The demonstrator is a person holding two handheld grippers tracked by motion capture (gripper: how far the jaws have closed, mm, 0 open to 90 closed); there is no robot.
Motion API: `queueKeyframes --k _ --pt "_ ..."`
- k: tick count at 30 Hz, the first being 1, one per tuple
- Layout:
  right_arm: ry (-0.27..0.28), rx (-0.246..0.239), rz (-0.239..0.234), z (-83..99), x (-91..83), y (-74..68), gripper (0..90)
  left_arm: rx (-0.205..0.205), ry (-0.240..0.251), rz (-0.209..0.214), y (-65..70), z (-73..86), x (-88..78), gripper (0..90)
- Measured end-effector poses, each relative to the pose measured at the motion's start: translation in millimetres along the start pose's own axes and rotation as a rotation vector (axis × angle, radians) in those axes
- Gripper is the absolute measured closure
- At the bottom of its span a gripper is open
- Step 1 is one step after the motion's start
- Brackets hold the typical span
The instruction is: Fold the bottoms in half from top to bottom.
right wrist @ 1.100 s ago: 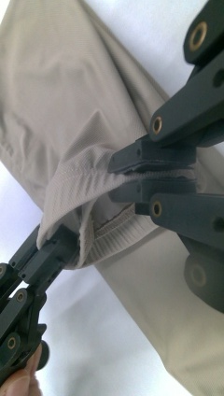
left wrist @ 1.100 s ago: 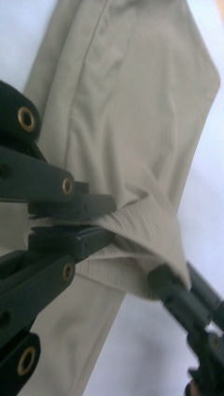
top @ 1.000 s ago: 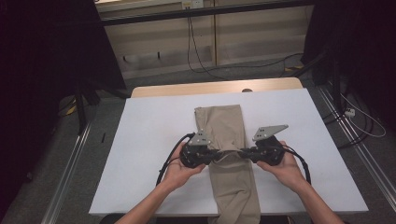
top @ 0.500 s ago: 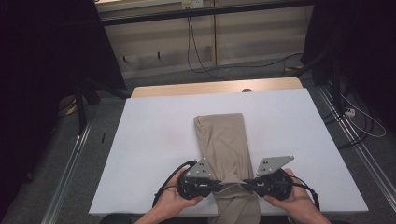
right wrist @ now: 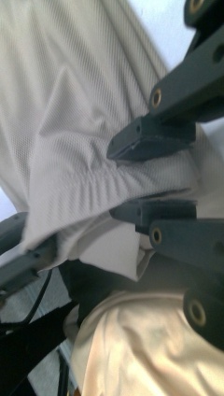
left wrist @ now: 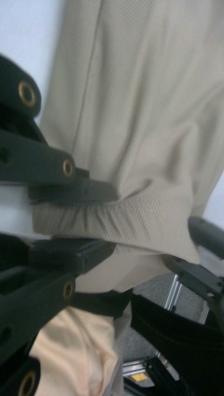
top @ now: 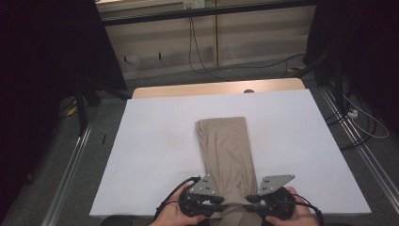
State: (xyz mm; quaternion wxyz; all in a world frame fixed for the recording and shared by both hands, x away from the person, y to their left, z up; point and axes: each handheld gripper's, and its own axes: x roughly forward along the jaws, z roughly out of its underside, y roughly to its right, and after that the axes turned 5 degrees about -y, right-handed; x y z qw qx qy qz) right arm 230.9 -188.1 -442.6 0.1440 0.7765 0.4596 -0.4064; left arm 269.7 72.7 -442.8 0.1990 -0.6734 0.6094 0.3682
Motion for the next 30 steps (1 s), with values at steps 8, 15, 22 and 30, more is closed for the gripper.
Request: queueKeyframes --k 8,15,22,30 --pt "0.055 0.053 -0.005 -1.5 -7.9 1.8 37.1 -0.004 0.013 -0.021 7.4 -1.7 -12.7 49.9" --pt "0.175 0.097 0.021 -8.9 -23.3 15.6 25.2 -0.103 0.095 -0.086 -15.5 -3.6 -24.5 28.3" --pt "0.168 0.139 0.061 -19.6 -17.7 46.3 27.1 -0.175 0.175 -0.237 -50.8 -4.4 -39.1 16.8" --pt "0.186 0.170 0.099 -38.5 -13.5 93.3 35.0 -0.225 0.202 -0.329 -105.8 -10.6 -47.9 16.9"
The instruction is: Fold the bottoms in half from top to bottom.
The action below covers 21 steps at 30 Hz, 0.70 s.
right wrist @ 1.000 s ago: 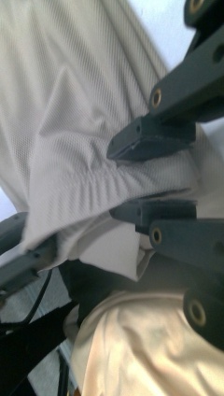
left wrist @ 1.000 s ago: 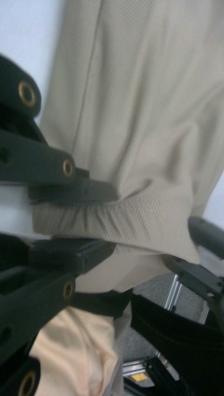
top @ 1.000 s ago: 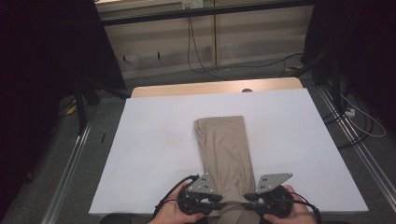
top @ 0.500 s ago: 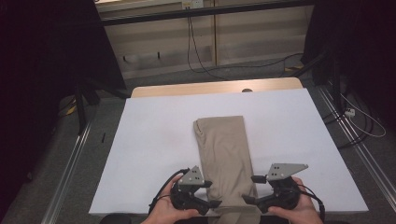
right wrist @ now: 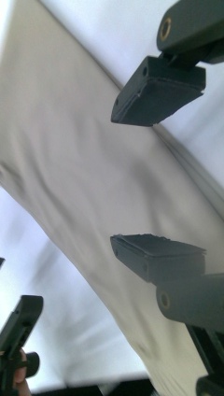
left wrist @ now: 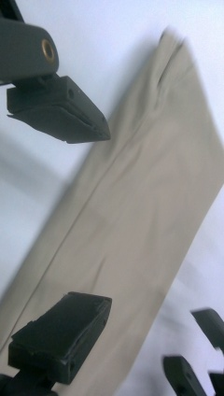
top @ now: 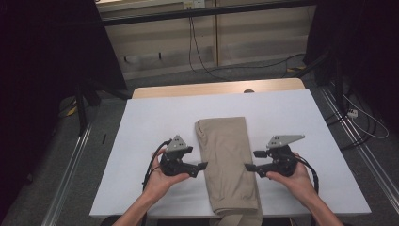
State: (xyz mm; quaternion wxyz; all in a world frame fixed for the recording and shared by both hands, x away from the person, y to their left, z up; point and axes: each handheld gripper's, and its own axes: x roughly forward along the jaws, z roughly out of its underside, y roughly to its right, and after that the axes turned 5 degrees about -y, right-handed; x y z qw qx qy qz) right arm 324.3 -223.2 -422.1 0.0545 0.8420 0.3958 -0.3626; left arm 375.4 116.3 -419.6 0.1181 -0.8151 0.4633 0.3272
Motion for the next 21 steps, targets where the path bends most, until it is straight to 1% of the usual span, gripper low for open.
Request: queueKeyframes --k 1,2,3,4,5,6,7,8,9,10,11,12,13,14,16,17,18,19,20,21 --pt "0.007 0.002 0.006 -5.3 1.9 6.5 35.0 -0.020 0.016 -0.002 -5.8 -3.2 2.6 16.6" --pt "0.016 0.007 0.013 -10.6 4.2 12.9 35.2 -0.019 0.013 -0.003 -12.7 -7.6 5.0 16.0" --pt "0.025 0.010 0.023 -16.0 7.0 19.3 36.3 -0.031 0.025 -0.003 -18.7 -11.9 8.0 16.0" --pt "0.037 0.010 0.041 -21.2 10.5 25.5 37.8 -0.038 0.026 -0.011 -25.3 -16.4 10.8 16.2" --pt "0.040 0.012 0.056 -26.5 14.8 31.9 38.6 -0.050 0.038 -0.022 -32.3 -20.2 14.1 16.2" --pt "0.051 0.015 0.059 -31.4 19.4 38.3 40.3 -0.070 0.054 -0.024 -39.6 -23.7 17.8 16.2" --pt "0.066 0.018 0.055 -35.7 24.1 44.2 42.2 -0.084 0.045 -0.014 -47.2 -28.0 21.4 16.4" --pt "0.065 0.024 0.047 -40.3 29.0 49.8 42.5 -0.089 0.047 -0.015 -53.6 -31.7 25.8 16.9" --pt "0.064 0.025 0.055 -44.9 33.8 55.1 42.6 -0.086 0.046 -0.018 -59.3 -35.3 31.1 17.0" --pt "0.064 0.030 0.067 -49.6 38.0 59.7 42.9 -0.085 0.040 -0.008 -66.5 -38.7 36.1 17.7" --pt "0.057 0.036 0.067 -55.1 42.0 65.3 43.1 -0.107 0.033 0.007 -73.0 -41.7 40.8 18.5" --pt "0.051 0.046 0.085 -60.8 45.9 70.8 43.1 -0.121 0.035 -0.004 -78.0 -44.5 45.3 17.8" --pt "0.055 0.054 0.106 -66.1 49.5 76.4 43.4 -0.121 0.036 -0.022 -83.1 -48.0 50.3 17.5" --pt "0.052 0.064 0.117 -72.2 54.7 83.2 44.5 -0.124 0.032 -0.021 -85.8 -50.3 53.0 17.6" --pt "0.024 0.063 0.139 -79.6 64.0 93.1 45.1 -0.121 0.027 -0.030 -93.8 -55.6 61.1 18.3" --pt "0.014 0.065 0.156 -82.4 69.6 99.0 46.6 -0.128 0.025 -0.041 -97.1 -57.8 66.1 19.7" --pt "0.000 0.071 0.162 -84.7 75.1 105.4 47.0 -0.131 0.019 -0.055 -100.2 -59.6 71.2 20.6" --pt "-0.023 0.083 0.171 -86.7 80.6 111.7 46.9 -0.128 -0.002 -0.061 -104.2 -61.0 75.8 21.5" --pt "-0.034 0.093 0.183 -88.1 85.7 117.5 46.7 -0.140 -0.003 -0.070 -107.6 -62.3 80.4 23.8" --pt "-0.041 0.098 0.186 -89.4 90.2 122.7 47.0 -0.140 -0.013 -0.069 -111.4 -62.9 82.9 24.3"
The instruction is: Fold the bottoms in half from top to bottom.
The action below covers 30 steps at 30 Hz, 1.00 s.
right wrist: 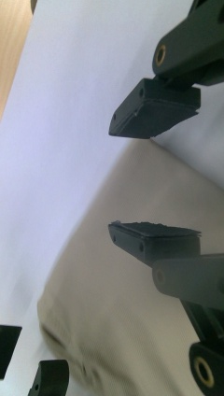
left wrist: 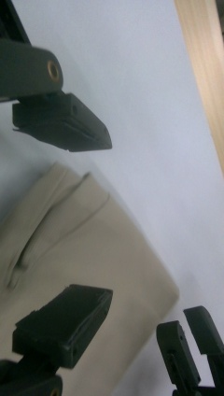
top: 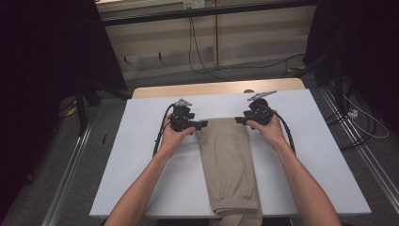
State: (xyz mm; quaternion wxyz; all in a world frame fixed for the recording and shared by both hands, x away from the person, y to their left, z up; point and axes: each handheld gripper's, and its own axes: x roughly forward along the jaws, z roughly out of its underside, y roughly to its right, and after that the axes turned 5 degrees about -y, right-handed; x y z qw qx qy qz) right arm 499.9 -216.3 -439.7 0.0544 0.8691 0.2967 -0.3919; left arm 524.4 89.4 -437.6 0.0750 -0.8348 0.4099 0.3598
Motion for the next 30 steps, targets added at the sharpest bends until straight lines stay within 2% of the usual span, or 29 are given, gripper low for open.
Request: queueKeyframes --k 2,6,9,10,13,15,17,18,19,20,22,23,24,27,30 --pt "-0.006 0.019 0.001 -3.3 8.2 5.7 46.6 -0.021 -0.017 0.003 -5.5 -1.3 6.1 28.9" --pt "-0.037 0.028 0.024 -4.8 21.3 12.2 46.0 -0.051 -0.044 0.008 -11.4 -0.2 15.0 31.2" --pt "-0.032 0.053 0.022 -2.1 25.2 16.3 45.3 -0.051 -0.078 -0.004 -14.0 3.5 21.8 33.5" --pt "-0.028 0.057 0.020 -2.0 25.4 16.2 44.3 -0.050 -0.073 -0.003 -14.0 4.5 23.2 34.0" --pt "-0.045 0.011 0.044 -2.6 26.5 11.6 43.8 -0.046 -0.074 -0.008 -12.8 4.2 23.2 35.5" --pt "-0.058 -0.004 0.055 -2.7 26.4 8.6 49.3 -0.044 -0.085 0.003 -11.3 4.1 22.2 38.6" --pt "-0.073 -0.026 0.036 -3.1 24.9 5.8 60.7 -0.023 -0.094 0.038 -8.8 5.0 21.8 51.0" --pt "-0.081 -0.034 0.026 -3.0 24.2 4.3 65.2 -0.015 -0.094 0.036 -6.7 5.6 22.3 53.6" --pt "-0.088 -0.032 0.011 -2.9 23.6 2.7 68.2 -0.004 -0.099 0.026 -6.1 5.5 22.2 53.7" --pt "-0.095 -0.031 0.007 -3.2 23.3 1.7 69.5 -0.016 -0.101 0.032 -6.0 5.5 22.2 54.6" --pt "-0.113 0.009 -0.009 -4.5 22.3 1.5 80.4 -0.042 -0.105 0.048 -7.1 5.7 21.4 60.4" --pt "-0.122 0.024 -0.034 -4.9 22.1 1.0 84.6 -0.045 -0.119 0.091 -7.4 6.8 20.7 68.2" --pt "-0.120 0.018 -0.024 -5.1 22.0 -0.9 85.2 -0.036 -0.116 0.091 -5.2 8.8 20.5 78.6" --pt "-0.129 0.030 -0.024 -5.6 18.4 -3.9 86.5 -0.075 -0.100 0.109 -3.3 12.2 17.5 82.8" --pt "-0.075 0.060 -0.040 -7.8 9.2 -3.2 86.9 -0.101 -0.069 0.103 -2.7 10.7 10.1 83.7"
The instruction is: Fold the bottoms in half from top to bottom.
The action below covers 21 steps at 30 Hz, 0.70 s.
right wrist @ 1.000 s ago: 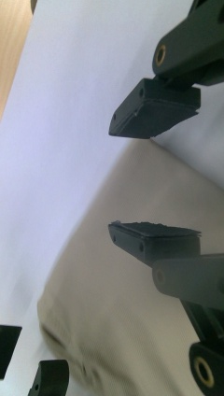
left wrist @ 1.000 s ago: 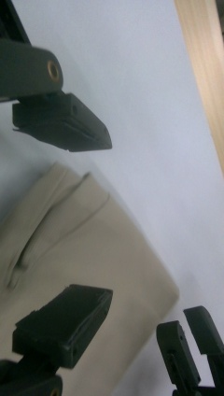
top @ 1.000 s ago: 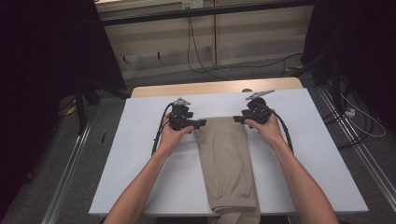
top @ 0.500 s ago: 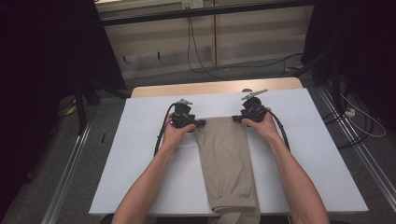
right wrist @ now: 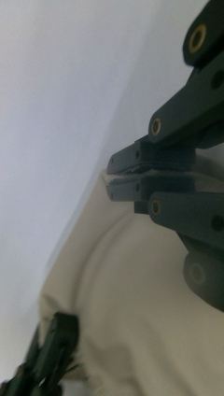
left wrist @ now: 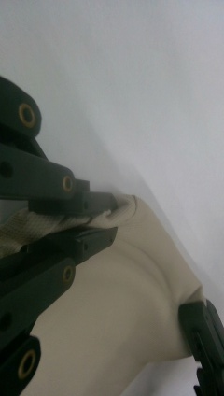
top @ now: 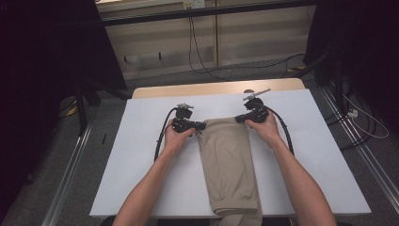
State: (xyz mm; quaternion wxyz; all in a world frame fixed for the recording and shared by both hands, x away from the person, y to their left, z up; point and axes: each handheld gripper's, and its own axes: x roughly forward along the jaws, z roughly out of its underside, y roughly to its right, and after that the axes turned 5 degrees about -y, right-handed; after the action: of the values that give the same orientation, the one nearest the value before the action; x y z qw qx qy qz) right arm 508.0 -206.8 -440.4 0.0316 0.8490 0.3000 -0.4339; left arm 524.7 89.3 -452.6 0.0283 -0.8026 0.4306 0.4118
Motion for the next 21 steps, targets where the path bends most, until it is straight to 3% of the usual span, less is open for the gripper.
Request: queueKeyframes --k 3,10,17,21 --pt "0.064 0.002 -0.010 -7.6 -16.2 -4.0 87.2 -0.012 0.055 -0.004 2.2 -8.5 -13.9 84.1" --pt "0.167 -0.012 -0.001 -29.0 -49.5 -14.8 87.6 0.008 0.154 -0.033 10.1 -35.6 -45.4 84.5" --pt "0.242 -0.009 0.013 -57.0 -66.7 -24.1 87.6 -0.016 0.237 -0.064 5.1 -55.9 -65.9 84.7" --pt "0.291 0.001 0.008 -74.1 -75.0 -27.2 87.6 -0.007 0.268 -0.088 2.9 -72.6 -80.7 84.7"
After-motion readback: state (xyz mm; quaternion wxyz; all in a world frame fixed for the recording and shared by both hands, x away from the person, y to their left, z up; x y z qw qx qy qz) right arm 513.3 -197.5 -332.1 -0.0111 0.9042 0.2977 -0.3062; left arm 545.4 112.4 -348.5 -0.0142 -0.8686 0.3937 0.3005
